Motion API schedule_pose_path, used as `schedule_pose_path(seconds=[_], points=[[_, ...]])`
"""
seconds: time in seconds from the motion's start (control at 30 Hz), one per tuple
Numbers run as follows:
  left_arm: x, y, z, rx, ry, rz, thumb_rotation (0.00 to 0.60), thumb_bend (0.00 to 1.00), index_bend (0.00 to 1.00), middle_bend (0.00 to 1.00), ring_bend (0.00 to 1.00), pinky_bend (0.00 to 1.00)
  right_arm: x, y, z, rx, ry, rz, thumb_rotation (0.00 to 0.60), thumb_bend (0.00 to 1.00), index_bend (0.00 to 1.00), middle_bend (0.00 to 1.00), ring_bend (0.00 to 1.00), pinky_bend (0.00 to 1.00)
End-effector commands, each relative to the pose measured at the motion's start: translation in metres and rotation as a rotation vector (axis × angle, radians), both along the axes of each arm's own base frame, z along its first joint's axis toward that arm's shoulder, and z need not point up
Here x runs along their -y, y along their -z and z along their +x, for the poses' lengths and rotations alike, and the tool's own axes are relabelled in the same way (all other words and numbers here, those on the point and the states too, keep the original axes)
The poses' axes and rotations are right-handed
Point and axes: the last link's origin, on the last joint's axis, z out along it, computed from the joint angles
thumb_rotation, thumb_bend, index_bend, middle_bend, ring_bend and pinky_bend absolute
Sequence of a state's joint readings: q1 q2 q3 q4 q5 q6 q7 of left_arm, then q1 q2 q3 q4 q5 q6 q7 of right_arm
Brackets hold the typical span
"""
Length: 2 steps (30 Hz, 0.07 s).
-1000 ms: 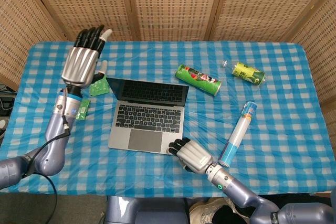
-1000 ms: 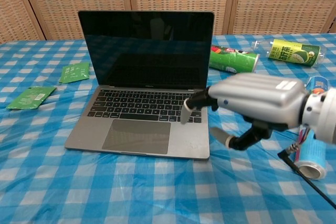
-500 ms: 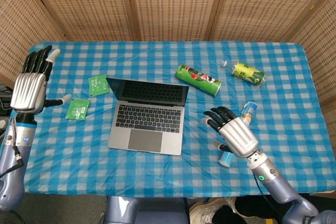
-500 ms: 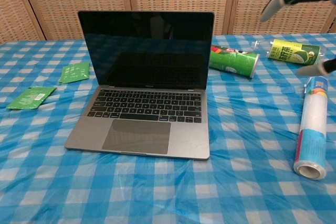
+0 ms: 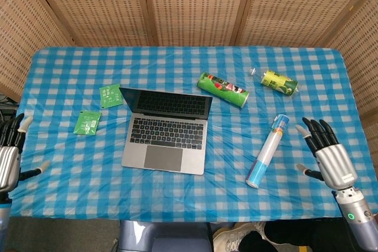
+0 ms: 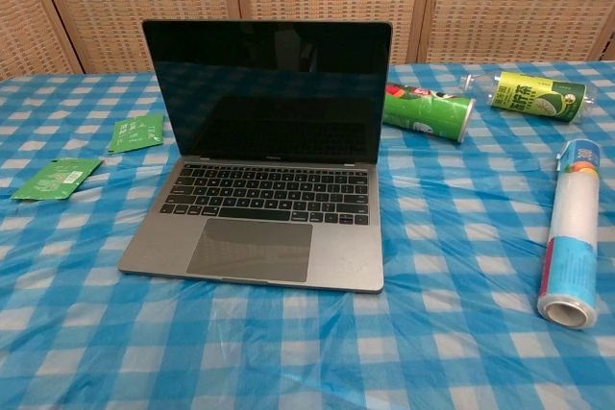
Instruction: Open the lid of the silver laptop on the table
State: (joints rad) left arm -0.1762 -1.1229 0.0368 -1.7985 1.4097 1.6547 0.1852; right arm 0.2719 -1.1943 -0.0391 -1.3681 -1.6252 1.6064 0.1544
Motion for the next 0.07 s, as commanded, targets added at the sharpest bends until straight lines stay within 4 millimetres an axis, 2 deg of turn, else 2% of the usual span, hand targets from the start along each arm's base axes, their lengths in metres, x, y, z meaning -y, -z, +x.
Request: schedule_pose_path(seconds=[0.03,0.07], points=[[0.0262,0.0148,-0.0109,-0.004,-0.021,-0.015,0.6,0.0,0.0,0.0,0.0,0.0,-0.0195,-0.0058,-0.0078,0.025,0.075,-0.015,0.6,0.0,0.03,0.0,0.0,0.0],[0.0302,0.0174,-0.0122,0.007,-0.021,-0.022,0.6,0.0,0.0,0.0,0.0,0.0,-0.0227,-0.0072,-0.0088,0.03,0.086,-0.025,0.6,0.0,0.03,0.0,0.0,0.0]])
